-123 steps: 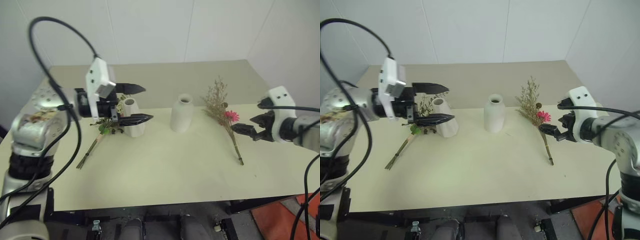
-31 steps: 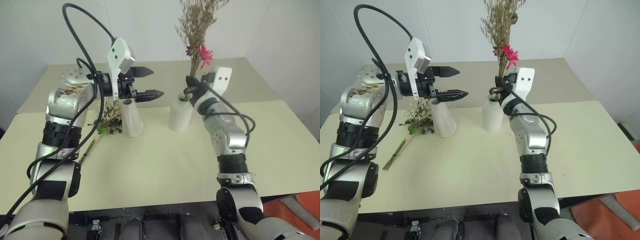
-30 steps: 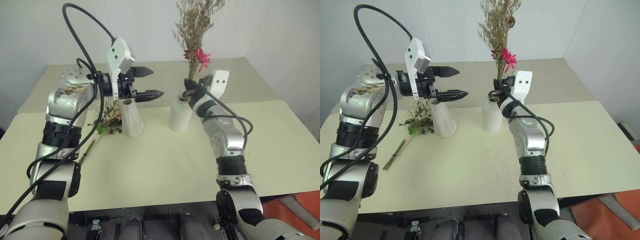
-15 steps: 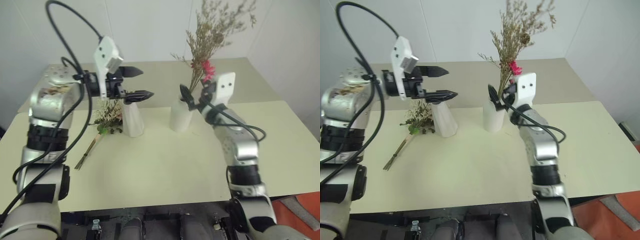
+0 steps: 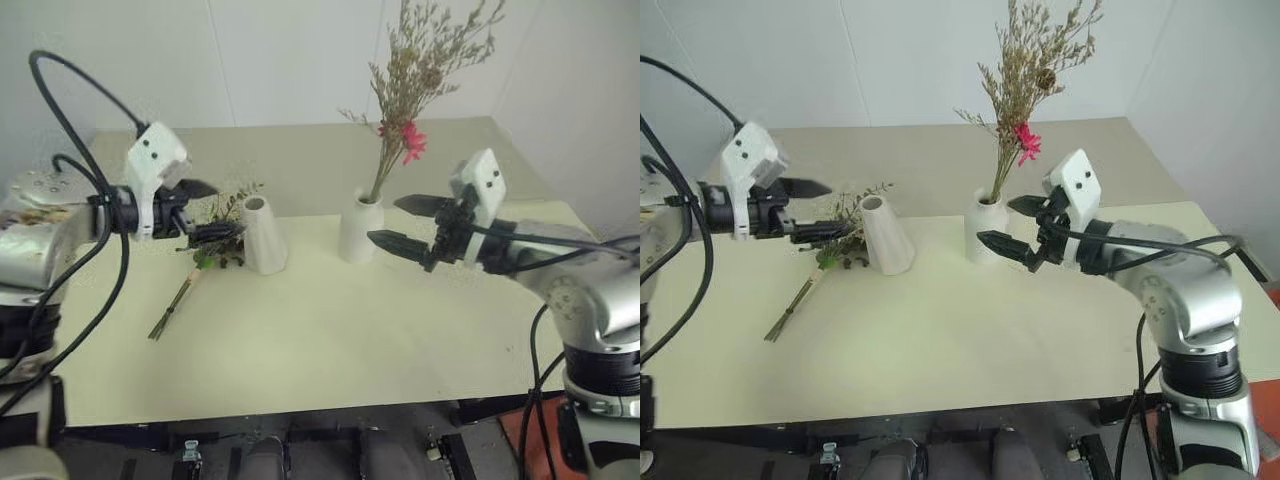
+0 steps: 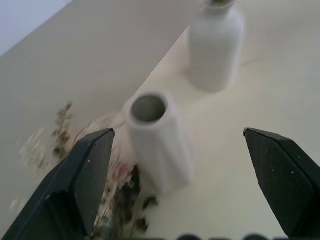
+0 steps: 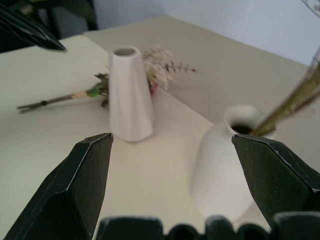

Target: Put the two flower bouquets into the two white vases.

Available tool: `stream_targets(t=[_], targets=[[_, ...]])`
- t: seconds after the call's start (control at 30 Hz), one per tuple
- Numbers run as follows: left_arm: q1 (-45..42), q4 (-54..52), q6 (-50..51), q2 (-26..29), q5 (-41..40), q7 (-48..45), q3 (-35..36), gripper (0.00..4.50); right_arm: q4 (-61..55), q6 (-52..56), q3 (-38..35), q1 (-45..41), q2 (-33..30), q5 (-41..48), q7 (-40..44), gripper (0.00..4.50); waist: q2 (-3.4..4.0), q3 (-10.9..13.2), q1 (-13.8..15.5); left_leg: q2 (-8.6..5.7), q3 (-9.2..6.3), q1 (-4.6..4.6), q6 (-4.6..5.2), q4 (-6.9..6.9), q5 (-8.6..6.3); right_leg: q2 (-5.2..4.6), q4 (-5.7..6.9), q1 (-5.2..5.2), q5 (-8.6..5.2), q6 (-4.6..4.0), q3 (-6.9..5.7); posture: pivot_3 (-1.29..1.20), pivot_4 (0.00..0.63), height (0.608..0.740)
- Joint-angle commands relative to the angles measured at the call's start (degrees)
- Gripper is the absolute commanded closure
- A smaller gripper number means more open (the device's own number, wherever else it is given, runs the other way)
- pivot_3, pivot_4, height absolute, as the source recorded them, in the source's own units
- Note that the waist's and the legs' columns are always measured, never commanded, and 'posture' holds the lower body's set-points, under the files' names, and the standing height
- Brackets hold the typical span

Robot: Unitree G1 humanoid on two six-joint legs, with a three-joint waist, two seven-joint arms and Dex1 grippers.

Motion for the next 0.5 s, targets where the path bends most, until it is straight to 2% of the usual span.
stream_targets(t=[0.03, 0.2, 0.33, 0.5], targets=[[0.1, -2.8, 6.2, 2.1, 4.0, 4.3, -4.9, 0.0, 0.2, -0.8, -1.7, -1.3, -1.0, 1.9, 2.1, 0.04, -0.01, 0.0, 0.5, 0.01, 0.0, 0.02, 0.0, 0.0, 0.0, 0.0, -0.02, 0.04, -0.01, 0.01, -0.03, 0.0, 0.15, 0.74], [-0.2, -0.6, 12.7, 2.0, 11.7, 11.1, -15.4, 0.0, 0.7, -1.9, -1.2, -1.0, -1.6, 1.2, 3.2, 0.04, -0.03, 0.0, 1.0, -0.03, 0.02, -0.08, 0.0, 0.03, 0.0, -0.05, -0.04, 0.0, -0.01, 0.01, -0.07, 0.0, 0.15, 0.74], [-3.4, 7.2, 16.4, -3.9, 11.7, 11.9, -19.0, 0.0, 0.5, -2.5, -1.4, -0.5, -2.4, 0.8, 3.6, 0.04, -0.04, 0.0, 1.4, -0.03, -0.01, -0.21, 0.0, 0.06, 0.0, -0.04, -0.02, -0.1, 0.0, 0.0, -0.11, 0.0, 0.15, 0.74], [-7.5, 21.9, 12.8, -10.9, 16.5, 14.5, -25.4, 0.0, -0.2, -1.8, -3.0, -1.0, -3.2, 1.6, 2.8, 0.04, -0.04, 0.0, 1.8, -0.06, -0.01, -0.19, 0.0, 0.09, 0.0, -0.06, -0.01, -0.07, 0.0, -0.01, -0.13, 0.0, 0.15, 0.74]])
